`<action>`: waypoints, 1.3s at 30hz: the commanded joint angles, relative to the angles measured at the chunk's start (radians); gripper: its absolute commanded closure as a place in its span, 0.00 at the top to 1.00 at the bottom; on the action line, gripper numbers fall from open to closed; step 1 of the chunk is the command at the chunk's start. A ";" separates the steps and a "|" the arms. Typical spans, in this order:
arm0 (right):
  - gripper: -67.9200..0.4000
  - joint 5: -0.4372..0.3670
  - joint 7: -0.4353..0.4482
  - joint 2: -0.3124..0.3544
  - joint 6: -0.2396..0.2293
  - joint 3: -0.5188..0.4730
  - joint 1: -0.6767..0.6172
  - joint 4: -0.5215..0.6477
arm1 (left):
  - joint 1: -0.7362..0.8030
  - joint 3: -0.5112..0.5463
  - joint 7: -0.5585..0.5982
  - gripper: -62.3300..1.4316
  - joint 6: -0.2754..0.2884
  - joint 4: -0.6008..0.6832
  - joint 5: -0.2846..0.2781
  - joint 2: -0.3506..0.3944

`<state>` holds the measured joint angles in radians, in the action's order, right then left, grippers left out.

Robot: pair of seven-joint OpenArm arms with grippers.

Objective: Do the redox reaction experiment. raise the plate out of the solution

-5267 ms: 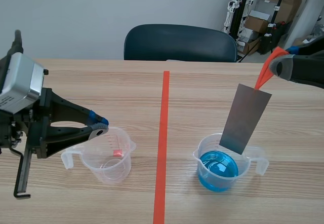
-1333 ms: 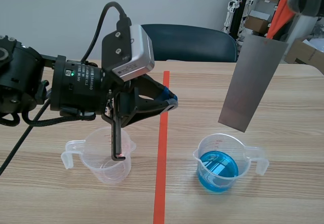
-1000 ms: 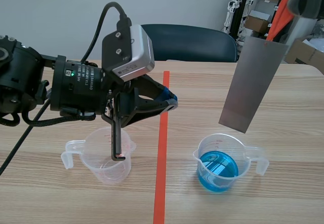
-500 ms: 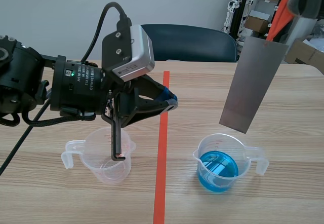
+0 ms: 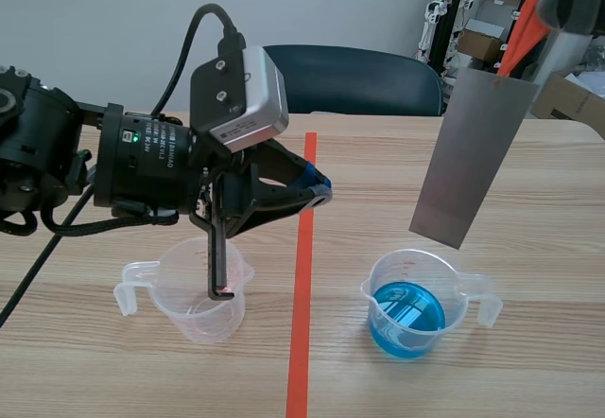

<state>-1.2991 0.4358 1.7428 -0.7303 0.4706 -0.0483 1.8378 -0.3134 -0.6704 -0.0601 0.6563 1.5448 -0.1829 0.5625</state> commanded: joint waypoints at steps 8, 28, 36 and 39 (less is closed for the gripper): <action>0.00 -0.018 0.015 0.016 -0.015 -0.025 0.014 0.008 | -0.008 -0.003 0.007 0.08 -0.002 0.012 -0.008 -0.005; 0.00 -0.018 0.015 0.016 -0.015 -0.025 0.015 0.008 | -0.008 -0.003 0.007 0.08 -0.002 0.012 -0.008 -0.006; 0.00 -0.018 0.015 0.016 -0.015 -0.025 0.015 0.008 | -0.008 -0.002 0.006 0.08 -0.002 0.012 -0.008 -0.005; 0.00 -0.018 0.015 0.015 -0.015 -0.025 0.015 0.008 | -0.008 -0.002 -0.016 0.08 -0.002 0.012 -0.008 -0.005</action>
